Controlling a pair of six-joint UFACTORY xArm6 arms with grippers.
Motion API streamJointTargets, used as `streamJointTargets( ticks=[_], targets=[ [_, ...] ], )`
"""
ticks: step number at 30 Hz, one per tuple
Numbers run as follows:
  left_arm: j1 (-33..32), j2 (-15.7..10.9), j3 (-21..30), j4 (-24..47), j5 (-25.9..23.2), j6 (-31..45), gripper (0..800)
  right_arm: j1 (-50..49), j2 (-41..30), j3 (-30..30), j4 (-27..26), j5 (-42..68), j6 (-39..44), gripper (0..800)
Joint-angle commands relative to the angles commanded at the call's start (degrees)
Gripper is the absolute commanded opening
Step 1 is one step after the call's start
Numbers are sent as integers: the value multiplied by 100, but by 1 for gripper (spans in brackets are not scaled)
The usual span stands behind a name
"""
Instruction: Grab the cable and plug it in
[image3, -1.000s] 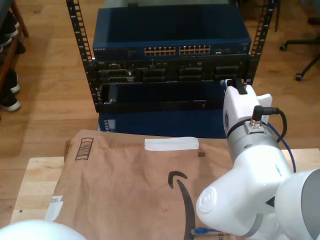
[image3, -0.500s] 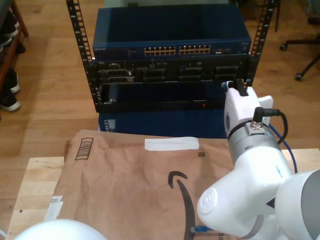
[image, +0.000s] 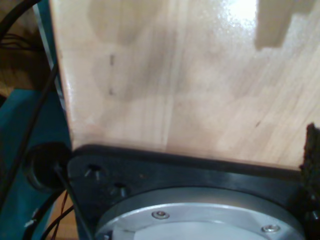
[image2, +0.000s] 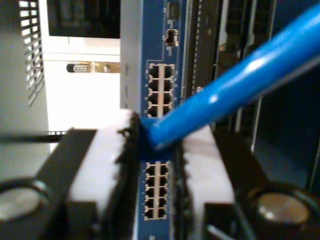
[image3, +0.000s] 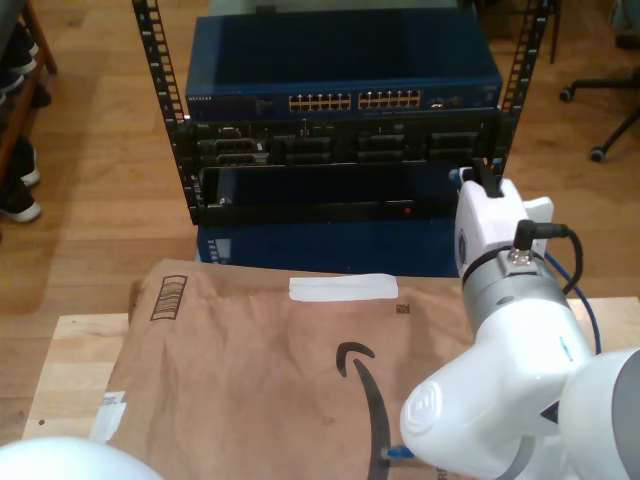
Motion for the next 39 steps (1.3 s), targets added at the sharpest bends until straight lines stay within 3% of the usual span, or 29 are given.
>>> streamJointTargets(
  ticks=[6,9,16,19,22,26,39],
  targets=[
    [0,0,0,0,0,0,799,18,-53,440,9,-35,18,0],
    [0,0,0,0,0,0,799,18,-519,677,0,-18,0,0],
    [0,9,0,0,0,0,799,35,-932,686,9,-9,0,0],
    [0,9,0,0,0,0,799,18,-536,774,26,-211,35,0],
    [0,9,0,0,0,0,799,62,387,290,18,-1116,53,0],
    [0,9,0,9,0,0,799,695,1187,-123,79,-1327,44,0],
    [0,9,0,0,0,0,799,1020,1459,-440,281,-1301,26,0]
  ],
)
